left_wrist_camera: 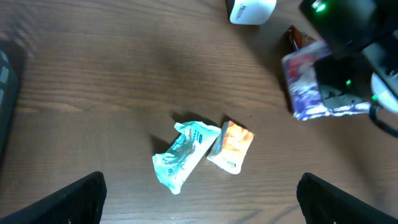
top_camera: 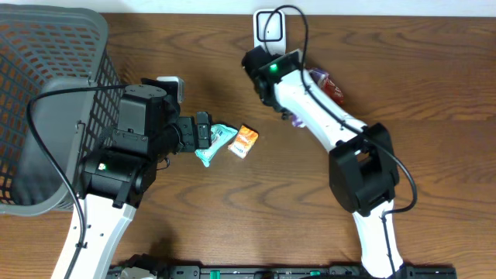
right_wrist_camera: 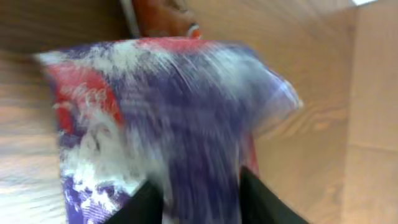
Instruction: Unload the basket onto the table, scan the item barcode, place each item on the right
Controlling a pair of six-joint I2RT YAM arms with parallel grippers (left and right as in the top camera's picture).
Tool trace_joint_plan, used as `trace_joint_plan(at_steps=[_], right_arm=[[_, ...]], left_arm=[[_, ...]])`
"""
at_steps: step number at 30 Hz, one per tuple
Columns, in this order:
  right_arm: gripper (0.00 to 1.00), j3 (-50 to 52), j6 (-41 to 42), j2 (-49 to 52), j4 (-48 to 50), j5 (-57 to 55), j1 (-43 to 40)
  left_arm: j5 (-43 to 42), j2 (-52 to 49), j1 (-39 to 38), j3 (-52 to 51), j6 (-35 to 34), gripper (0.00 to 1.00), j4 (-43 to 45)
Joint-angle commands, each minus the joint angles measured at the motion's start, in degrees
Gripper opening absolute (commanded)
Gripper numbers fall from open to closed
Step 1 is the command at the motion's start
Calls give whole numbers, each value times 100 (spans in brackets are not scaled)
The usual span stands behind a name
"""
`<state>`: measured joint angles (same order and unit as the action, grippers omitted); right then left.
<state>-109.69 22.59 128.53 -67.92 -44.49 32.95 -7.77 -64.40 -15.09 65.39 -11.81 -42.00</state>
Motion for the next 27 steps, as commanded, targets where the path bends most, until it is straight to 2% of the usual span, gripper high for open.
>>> trace_joint_plan(at_steps=[1, 3, 4, 5, 11, 14, 22, 24, 27], right_arm=[[61, -11, 68, -37, 170, 389, 306], [69, -13, -2, -37, 337, 678, 426], [79, -13, -63, -37, 461, 817, 520], [82, -22, -72, -37, 507, 846, 570], [89, -452, -83, -37, 531, 1233, 761], [89, -809, -109, -37, 535, 1888, 673], [89, -1867, -667, -37, 461, 4883, 33], [86, -2017, -640, -37, 328, 5108, -160], [83, -2087, -343, -37, -48, 4660, -507]], left_arm=[[-33, 7, 24, 48, 33, 98, 0], [-31, 7, 24, 48, 33, 98, 0], [-33, 7, 24, 48, 33, 97, -2], [-33, 7, 24, 48, 33, 98, -2], [-33, 7, 24, 48, 33, 98, -2], [-33, 7, 24, 48, 33, 98, -2], [-33, 7, 24, 48, 33, 98, -2], [-33, 7, 24, 48, 33, 98, -2], [-33, 7, 24, 48, 33, 98, -2]])
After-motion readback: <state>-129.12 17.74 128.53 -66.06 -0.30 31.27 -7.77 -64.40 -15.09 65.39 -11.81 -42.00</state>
